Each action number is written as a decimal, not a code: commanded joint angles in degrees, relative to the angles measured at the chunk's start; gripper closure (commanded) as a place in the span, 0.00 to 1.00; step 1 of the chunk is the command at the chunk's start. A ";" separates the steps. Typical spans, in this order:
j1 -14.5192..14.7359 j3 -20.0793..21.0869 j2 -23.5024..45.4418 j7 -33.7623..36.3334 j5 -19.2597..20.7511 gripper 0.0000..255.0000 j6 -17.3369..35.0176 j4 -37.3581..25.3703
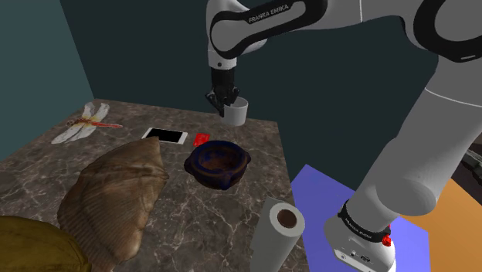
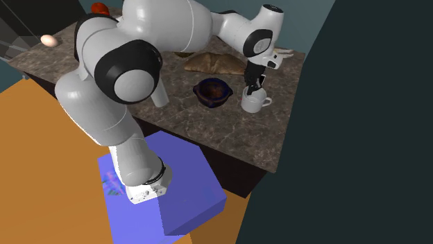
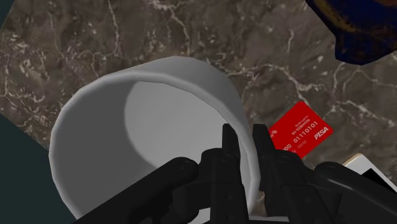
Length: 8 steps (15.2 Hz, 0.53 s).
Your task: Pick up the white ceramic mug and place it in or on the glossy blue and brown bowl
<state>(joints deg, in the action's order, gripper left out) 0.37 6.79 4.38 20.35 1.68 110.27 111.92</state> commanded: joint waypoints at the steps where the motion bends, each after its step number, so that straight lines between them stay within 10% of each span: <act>1: -0.02 -0.01 -0.35 -0.08 -0.06 1.00 -1.50 -1.13; 8: -0.03 0.00 -1.51 -0.28 -0.24 1.00 -6.67 -5.16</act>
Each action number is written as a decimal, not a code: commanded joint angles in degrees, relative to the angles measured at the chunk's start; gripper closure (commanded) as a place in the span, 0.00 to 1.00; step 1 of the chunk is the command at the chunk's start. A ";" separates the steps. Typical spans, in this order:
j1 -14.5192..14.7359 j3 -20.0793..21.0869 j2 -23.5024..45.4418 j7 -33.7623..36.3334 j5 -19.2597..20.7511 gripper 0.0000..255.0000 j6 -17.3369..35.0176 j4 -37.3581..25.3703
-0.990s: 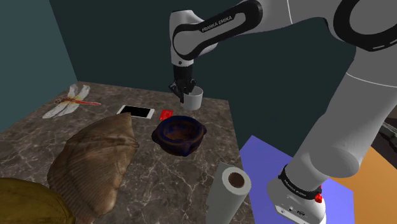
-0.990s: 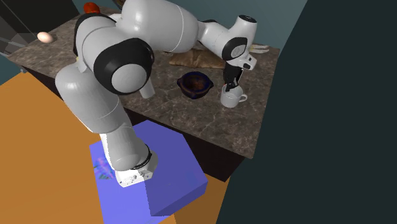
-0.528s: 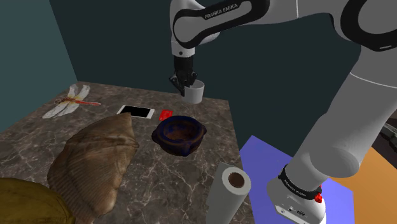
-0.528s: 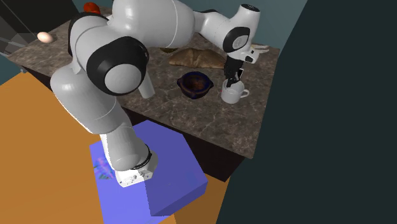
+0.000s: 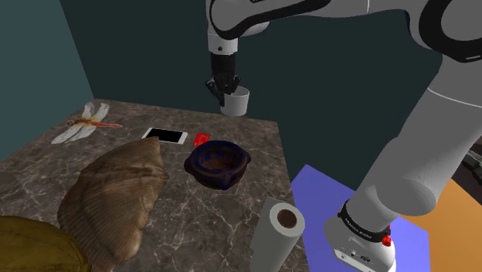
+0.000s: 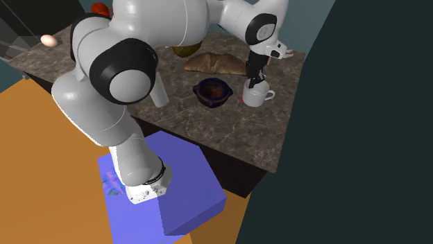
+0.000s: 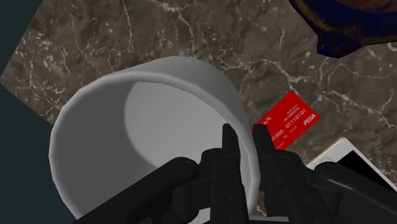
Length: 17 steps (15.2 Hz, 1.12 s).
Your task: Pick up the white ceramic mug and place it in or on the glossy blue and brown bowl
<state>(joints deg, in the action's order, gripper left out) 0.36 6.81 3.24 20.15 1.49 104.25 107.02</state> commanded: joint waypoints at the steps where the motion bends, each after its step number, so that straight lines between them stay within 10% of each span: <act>1: -0.03 -0.02 -0.48 -0.10 -0.06 1.00 -1.39 -0.89; 17: 6.73 7.04 -8.01 12.87 -3.04 1.00 -4.65 3.30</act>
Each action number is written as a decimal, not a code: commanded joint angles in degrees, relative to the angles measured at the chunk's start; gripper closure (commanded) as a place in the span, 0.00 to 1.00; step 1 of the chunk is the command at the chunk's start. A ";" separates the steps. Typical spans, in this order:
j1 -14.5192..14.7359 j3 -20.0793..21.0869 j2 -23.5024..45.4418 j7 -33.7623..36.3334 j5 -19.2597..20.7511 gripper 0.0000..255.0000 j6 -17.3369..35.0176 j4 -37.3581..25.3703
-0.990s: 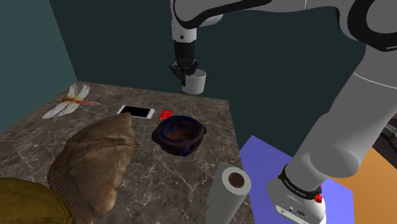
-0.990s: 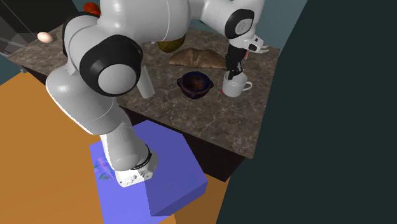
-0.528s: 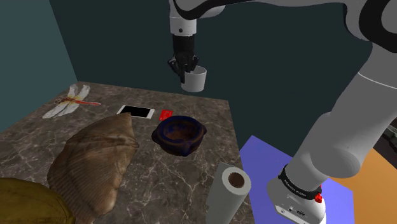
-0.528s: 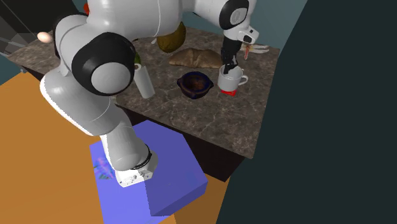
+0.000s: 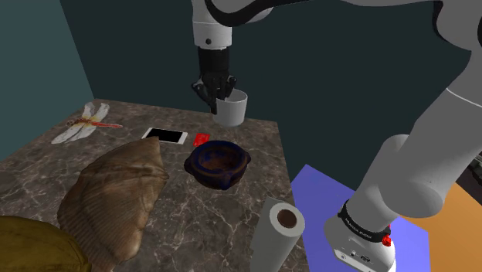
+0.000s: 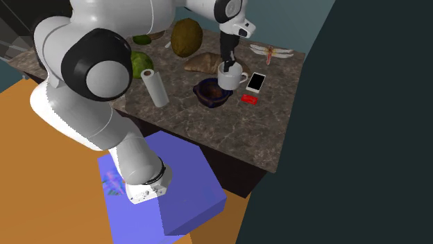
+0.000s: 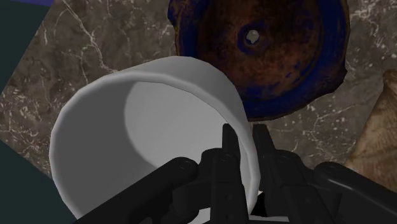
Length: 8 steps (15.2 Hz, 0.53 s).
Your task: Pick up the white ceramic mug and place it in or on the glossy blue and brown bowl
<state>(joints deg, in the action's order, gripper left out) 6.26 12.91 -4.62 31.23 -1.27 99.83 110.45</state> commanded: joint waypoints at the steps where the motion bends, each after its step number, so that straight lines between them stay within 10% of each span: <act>1: 1.46 1.66 -0.49 3.05 -0.57 1.00 -0.29 0.11; 8: 3.51 4.05 -0.86 7.16 -1.39 1.00 2.56 3.22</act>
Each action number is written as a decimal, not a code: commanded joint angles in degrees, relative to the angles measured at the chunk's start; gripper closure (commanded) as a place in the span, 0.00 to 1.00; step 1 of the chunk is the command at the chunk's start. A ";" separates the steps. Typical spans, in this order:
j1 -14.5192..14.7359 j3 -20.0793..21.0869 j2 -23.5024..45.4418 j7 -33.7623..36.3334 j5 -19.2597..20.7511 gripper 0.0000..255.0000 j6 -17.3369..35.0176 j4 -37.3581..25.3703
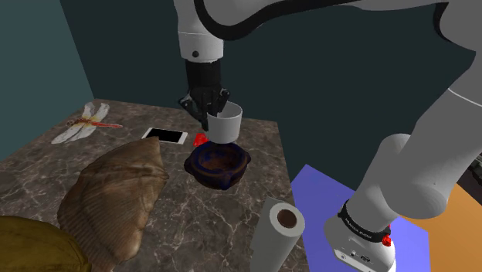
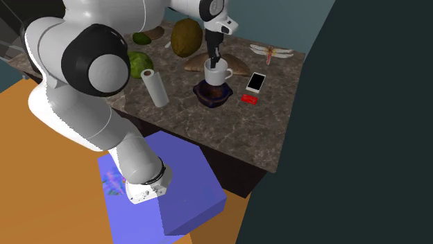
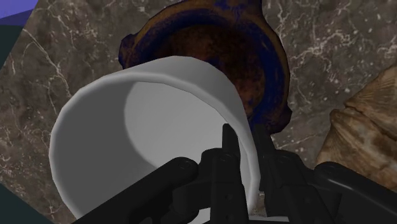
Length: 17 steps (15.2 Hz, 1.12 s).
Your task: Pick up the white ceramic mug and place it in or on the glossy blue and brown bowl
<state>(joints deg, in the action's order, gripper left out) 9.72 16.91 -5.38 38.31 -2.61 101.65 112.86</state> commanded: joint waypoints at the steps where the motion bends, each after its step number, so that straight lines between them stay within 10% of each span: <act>1: 0.06 0.07 0.01 0.09 -0.03 1.00 1.50 1.46; 17: 0.17 0.32 1.92 0.35 0.39 1.00 9.37 7.48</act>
<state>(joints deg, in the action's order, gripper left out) 9.89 17.23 -3.45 38.66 -2.21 111.00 120.34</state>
